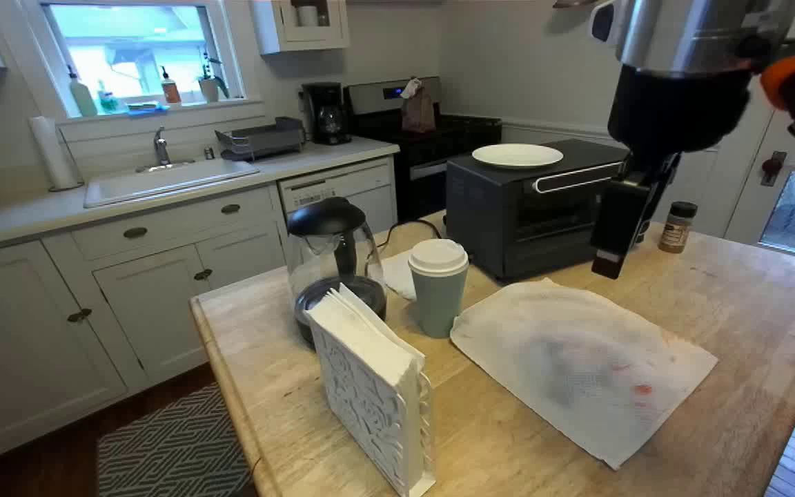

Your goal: Remove the white coffee cup from the grey cup.

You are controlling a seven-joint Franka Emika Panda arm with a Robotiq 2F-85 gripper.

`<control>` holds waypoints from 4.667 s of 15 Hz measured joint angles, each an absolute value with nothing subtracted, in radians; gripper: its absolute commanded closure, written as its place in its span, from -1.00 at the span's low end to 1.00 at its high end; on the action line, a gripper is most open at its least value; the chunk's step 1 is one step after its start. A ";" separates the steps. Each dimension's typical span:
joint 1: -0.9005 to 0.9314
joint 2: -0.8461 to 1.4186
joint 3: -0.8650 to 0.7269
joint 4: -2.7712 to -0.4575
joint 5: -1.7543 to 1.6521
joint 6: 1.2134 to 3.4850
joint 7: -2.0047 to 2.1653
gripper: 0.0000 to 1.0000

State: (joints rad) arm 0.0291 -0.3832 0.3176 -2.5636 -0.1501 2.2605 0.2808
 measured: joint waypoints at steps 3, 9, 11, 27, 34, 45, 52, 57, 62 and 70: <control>0.029 -0.383 0.318 -2.564 -0.150 2.261 0.281 -1.00; 0.040 -0.383 0.292 -2.558 -0.145 2.270 0.263 -1.00; 0.062 -0.383 0.231 -2.536 -0.114 2.306 0.172 -1.00; 0.074 -0.133 -0.039 -2.220 0.138 2.336 -0.161 -1.00; 0.019 0.059 -0.055 -2.125 0.195 2.451 -0.163 -1.00; 0.021 0.177 -0.018 -2.061 0.181 2.444 -0.157 -1.00; 0.021 0.179 0.006 -2.065 0.182 2.483 -0.157 -0.91; 0.025 0.195 0.034 -2.064 0.182 2.485 -0.150 -0.68; 0.030 0.236 0.054 -2.061 0.182 2.486 -0.149 -0.16; 0.030 0.281 0.058 -2.024 0.182 2.507 -0.146 0.07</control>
